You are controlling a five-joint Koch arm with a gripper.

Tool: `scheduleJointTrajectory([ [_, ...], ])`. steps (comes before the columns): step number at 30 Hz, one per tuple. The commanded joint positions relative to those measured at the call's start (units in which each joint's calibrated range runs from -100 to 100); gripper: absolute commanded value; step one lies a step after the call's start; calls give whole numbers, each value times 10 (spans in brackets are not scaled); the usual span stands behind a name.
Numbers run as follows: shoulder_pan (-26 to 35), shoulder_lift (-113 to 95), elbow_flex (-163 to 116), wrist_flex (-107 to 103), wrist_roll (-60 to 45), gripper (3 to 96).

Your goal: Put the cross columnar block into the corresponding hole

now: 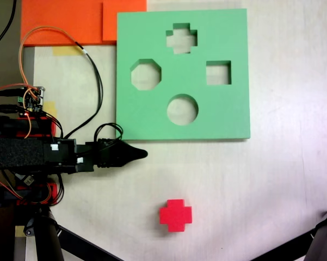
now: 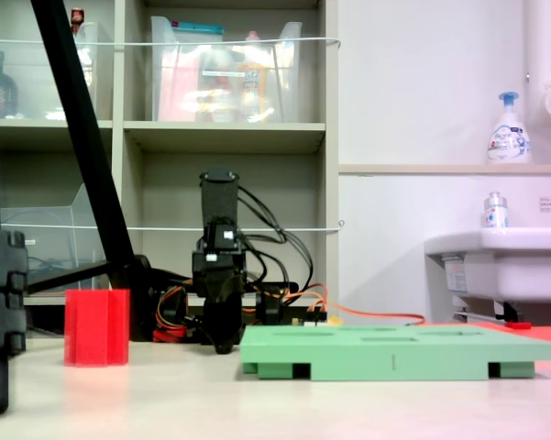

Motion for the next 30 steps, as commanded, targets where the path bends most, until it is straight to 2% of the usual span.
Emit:
scheduleJointTrajectory([
  [1,1,-5,-5,-62,-4,493],
  [19,3,-5,-5,-63,-4,475],
  [25,-17,-5,-5,-62,24,491],
  [27,-36,-5,-5,-55,53,499],
  [30,-53,-5,-5,-8,151,491],
])
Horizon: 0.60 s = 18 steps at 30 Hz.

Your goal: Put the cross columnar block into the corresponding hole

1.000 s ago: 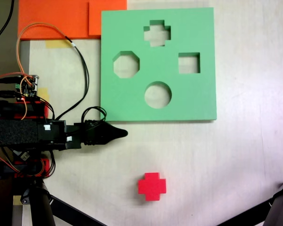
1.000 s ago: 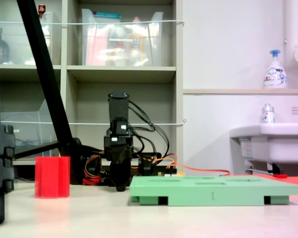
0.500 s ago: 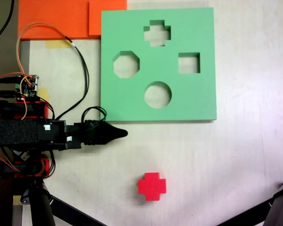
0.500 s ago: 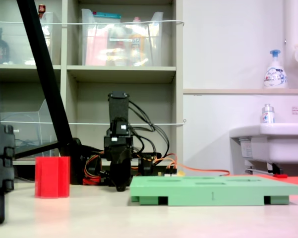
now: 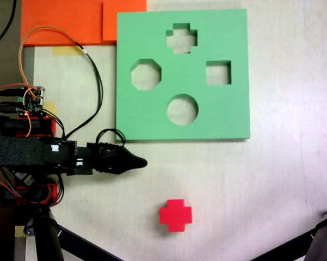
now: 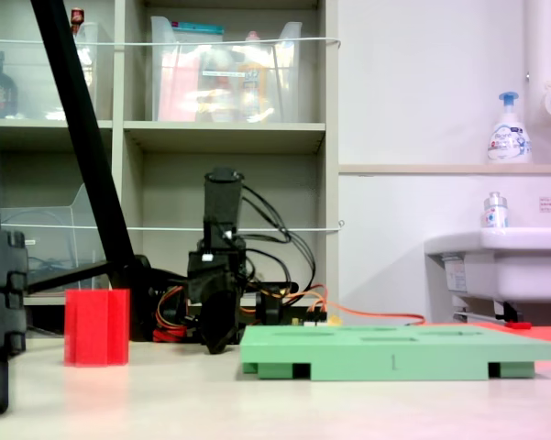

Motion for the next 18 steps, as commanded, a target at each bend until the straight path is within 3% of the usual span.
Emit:
scheduleJointTrajectory([
  [1,-24,-5,-6,-8,115,489],
  [5,-56,-5,44,-136,185,457],
  [9,-60,-5,322,-512,261,457],
  [18,-63,34,662,-826,308,441],
])
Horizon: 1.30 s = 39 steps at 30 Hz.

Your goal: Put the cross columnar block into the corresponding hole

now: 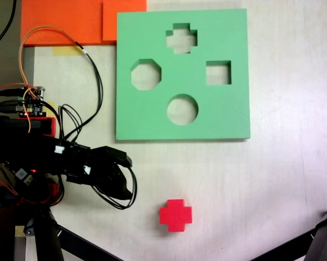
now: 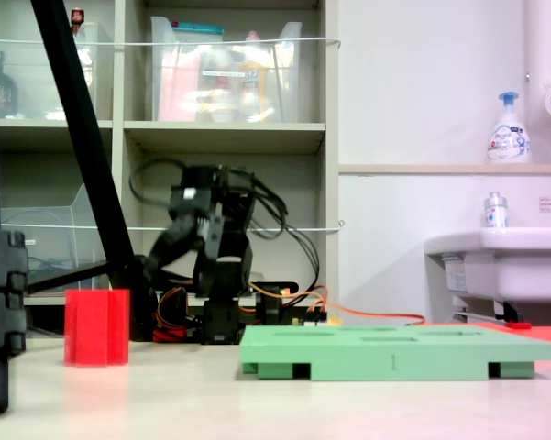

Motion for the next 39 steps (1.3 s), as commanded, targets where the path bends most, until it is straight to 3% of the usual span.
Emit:
scheduleJointTrajectory([
  [1,0,70,167,-193,3,442],
  [5,-15,267,374,-334,2,482],
  [8,-29,444,537,-390,-1,601],
  [15,-45,638,649,-390,-22,895],
  [27,-48,884,682,-349,-34,897],
  [39,-56,975,684,-244,-36,894],
])
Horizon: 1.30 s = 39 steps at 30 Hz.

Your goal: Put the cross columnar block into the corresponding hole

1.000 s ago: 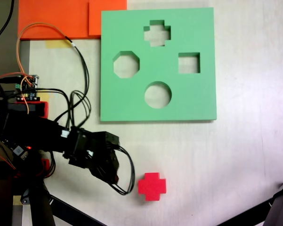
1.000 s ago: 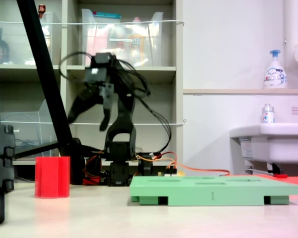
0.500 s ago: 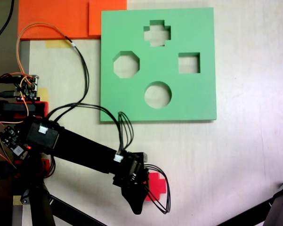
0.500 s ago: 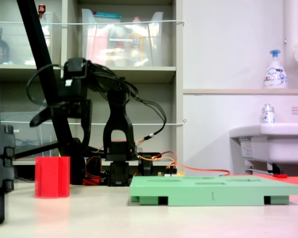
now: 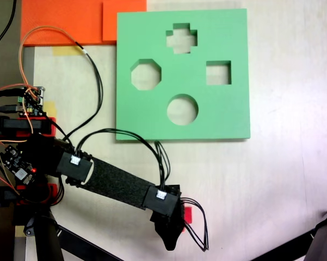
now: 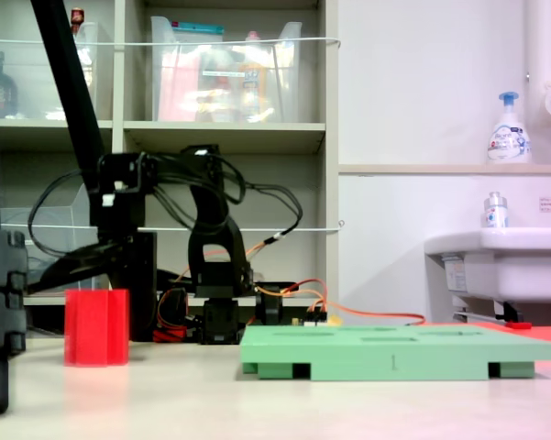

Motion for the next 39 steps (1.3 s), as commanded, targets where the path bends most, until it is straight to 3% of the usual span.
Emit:
scheduleJointTrajectory([
  [1,-2,4,43,51,-5,894],
  [8,-1,57,63,59,-4,873],
  [14,-3,64,63,36,-4,581],
  [17,-4,76,63,12,-4,566],
  [24,-4,117,64,-52,0,416],
  [39,8,29,122,-101,42,396],
])
